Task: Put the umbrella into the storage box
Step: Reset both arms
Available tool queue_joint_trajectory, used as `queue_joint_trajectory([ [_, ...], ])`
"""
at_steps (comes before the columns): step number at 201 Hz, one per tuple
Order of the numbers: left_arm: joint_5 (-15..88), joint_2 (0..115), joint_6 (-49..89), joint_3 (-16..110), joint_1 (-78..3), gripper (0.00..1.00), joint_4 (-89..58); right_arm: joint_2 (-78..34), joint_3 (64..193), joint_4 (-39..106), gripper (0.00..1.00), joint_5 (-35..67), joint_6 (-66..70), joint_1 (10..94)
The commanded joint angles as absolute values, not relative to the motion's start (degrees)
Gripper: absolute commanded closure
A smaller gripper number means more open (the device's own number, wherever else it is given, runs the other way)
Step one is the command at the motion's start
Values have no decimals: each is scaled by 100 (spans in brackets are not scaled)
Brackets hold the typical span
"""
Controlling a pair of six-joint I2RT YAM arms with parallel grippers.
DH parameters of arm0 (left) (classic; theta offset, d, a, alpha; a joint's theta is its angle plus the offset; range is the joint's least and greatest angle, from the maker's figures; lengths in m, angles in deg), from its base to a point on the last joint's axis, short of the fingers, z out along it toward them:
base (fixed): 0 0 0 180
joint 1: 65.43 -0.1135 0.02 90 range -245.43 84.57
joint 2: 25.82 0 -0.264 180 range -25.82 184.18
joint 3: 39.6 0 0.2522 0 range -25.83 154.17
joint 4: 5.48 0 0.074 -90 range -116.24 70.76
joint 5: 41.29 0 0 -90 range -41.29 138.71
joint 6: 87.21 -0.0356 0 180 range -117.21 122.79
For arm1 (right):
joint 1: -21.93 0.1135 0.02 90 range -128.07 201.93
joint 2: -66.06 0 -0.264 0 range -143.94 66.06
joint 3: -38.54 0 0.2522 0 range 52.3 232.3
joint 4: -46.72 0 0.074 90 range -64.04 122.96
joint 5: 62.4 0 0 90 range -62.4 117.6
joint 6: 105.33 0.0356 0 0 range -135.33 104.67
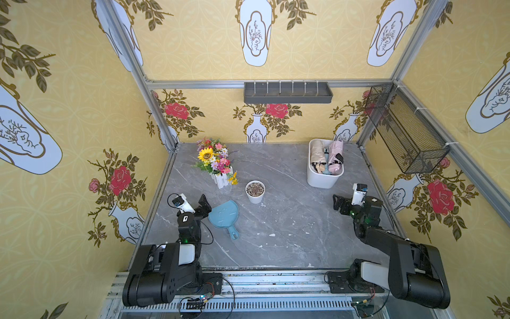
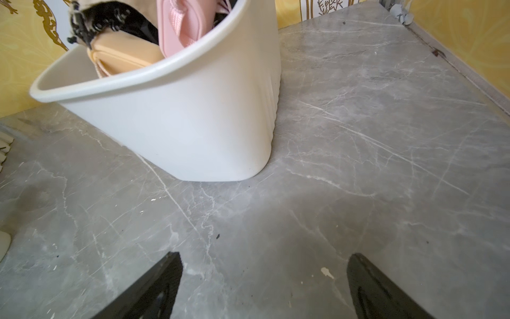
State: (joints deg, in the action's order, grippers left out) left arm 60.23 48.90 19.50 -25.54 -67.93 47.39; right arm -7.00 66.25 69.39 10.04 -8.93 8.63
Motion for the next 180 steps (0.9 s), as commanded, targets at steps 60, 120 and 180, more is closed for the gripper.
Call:
queue_joint_trajectory([
  [60,6021,2703,1310,-1851,-6791,10,2044,-1652,6558,8590,3,1824,-1294,1610],
  [120,5931,3076,675,-1939,-7066,6,2895,-1640,6597,8464,3,2075,-1340,1762],
  [180,5601,4976,742,-2266,-7123,5,5017,-1620,6613,8396,3,2106,-1365,1793],
])
